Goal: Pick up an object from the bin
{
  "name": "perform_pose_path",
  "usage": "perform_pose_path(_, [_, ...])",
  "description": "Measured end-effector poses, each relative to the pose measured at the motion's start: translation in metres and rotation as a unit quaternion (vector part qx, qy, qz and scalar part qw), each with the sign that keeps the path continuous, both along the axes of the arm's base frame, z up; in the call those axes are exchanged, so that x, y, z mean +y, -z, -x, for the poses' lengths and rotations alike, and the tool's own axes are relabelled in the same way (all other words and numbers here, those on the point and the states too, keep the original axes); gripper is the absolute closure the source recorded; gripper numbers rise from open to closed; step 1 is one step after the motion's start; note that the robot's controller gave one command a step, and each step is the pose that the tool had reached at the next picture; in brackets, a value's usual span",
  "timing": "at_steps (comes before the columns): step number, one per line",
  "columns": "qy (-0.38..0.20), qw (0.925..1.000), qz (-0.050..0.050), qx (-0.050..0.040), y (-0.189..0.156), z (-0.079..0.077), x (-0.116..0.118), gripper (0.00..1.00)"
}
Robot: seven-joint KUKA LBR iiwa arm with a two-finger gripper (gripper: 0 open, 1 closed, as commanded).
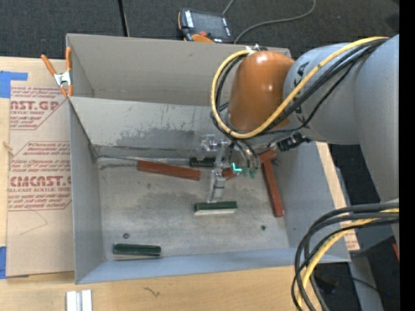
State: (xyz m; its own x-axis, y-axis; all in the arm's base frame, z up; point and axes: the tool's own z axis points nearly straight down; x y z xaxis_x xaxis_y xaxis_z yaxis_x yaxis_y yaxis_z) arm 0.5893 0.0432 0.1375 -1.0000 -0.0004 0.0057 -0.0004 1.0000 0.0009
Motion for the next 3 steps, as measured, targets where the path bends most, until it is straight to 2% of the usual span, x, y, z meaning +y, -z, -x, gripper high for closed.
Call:
perform_pose_path(1, [0.03,0.9995,-0.002,-0.0103,0.066,-0.008,-0.014,0.0])
perform_pose_path(2, [0.03,0.9995,0.0,-0.0012,0.066,0.061,0.004,0.0])
perform_pose_path(3, [0.077,0.997,0.001,-0.0038,0.043,0.066,-0.06,0.0])
